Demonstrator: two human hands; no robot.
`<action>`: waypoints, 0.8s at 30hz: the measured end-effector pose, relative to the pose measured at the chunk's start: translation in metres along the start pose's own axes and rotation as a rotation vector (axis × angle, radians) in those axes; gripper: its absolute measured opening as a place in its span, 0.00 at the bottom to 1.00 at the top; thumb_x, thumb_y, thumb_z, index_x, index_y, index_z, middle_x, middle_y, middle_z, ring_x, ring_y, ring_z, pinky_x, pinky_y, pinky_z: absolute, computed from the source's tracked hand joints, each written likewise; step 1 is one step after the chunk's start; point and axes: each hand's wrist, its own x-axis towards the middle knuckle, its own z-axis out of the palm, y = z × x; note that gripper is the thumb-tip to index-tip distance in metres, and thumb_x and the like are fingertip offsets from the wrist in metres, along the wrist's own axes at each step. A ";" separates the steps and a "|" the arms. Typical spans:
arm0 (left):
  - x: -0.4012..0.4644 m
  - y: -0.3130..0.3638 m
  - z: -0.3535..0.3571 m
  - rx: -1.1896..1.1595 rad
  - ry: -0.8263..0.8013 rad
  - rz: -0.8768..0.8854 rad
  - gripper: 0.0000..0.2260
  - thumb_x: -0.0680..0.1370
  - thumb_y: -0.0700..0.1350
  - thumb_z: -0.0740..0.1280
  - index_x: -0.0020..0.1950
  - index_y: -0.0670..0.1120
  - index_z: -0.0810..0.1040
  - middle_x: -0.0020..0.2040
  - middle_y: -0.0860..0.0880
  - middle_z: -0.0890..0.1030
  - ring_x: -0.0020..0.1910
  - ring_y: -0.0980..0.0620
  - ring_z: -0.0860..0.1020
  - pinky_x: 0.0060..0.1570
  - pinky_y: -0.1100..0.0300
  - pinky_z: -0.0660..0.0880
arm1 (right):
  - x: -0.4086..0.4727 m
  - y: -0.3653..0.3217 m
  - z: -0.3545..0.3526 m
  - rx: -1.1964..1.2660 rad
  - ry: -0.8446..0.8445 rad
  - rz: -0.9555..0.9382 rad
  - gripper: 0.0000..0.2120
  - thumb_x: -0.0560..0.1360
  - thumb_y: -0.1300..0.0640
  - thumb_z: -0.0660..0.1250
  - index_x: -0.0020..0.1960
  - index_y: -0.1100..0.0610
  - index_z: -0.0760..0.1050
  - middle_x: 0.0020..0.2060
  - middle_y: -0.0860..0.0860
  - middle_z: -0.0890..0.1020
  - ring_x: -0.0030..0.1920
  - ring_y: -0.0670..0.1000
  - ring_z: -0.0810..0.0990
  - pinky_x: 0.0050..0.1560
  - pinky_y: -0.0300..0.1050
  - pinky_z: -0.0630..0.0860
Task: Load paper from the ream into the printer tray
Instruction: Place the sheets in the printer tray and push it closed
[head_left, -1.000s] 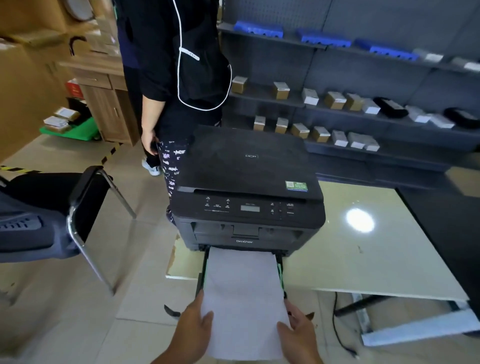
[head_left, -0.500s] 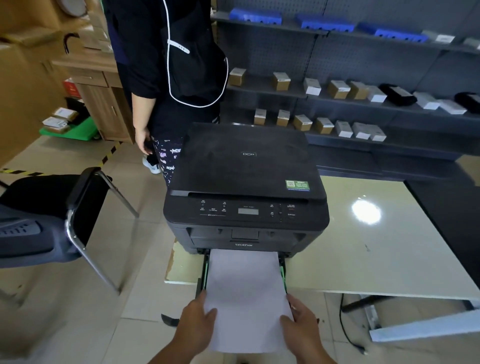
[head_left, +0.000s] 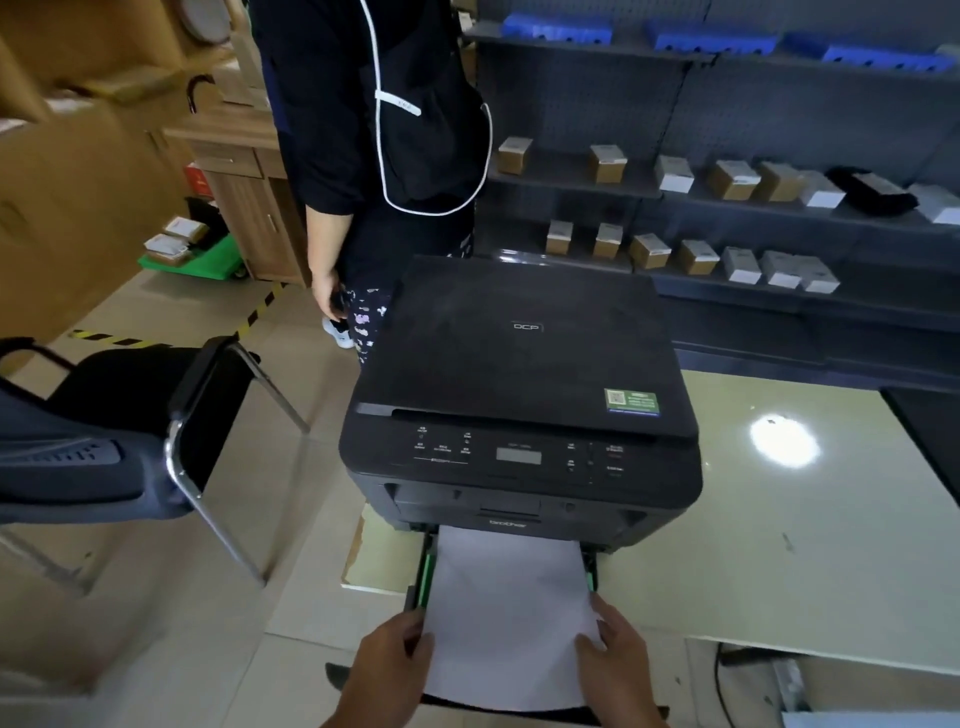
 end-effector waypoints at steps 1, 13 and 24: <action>0.002 -0.001 0.000 -0.011 0.025 -0.011 0.11 0.73 0.40 0.68 0.55 0.47 0.81 0.46 0.49 0.84 0.45 0.54 0.80 0.51 0.63 0.73 | 0.003 -0.002 0.001 0.000 -0.003 -0.018 0.23 0.74 0.74 0.60 0.67 0.63 0.73 0.59 0.61 0.81 0.52 0.55 0.77 0.60 0.44 0.69; 0.009 -0.020 -0.014 -0.010 0.149 0.004 0.15 0.73 0.39 0.67 0.41 0.62 0.79 0.38 0.53 0.84 0.31 0.59 0.80 0.36 0.71 0.74 | 0.032 -0.008 0.030 -0.143 0.083 -0.176 0.27 0.74 0.71 0.57 0.69 0.52 0.72 0.62 0.54 0.79 0.53 0.53 0.76 0.58 0.44 0.71; 0.025 -0.012 -0.005 -0.128 0.192 0.047 0.17 0.73 0.34 0.66 0.47 0.58 0.78 0.45 0.46 0.82 0.39 0.52 0.80 0.37 0.70 0.75 | 0.020 0.007 0.003 -0.400 0.264 -0.348 0.20 0.71 0.58 0.73 0.62 0.58 0.76 0.56 0.56 0.77 0.52 0.56 0.77 0.56 0.54 0.78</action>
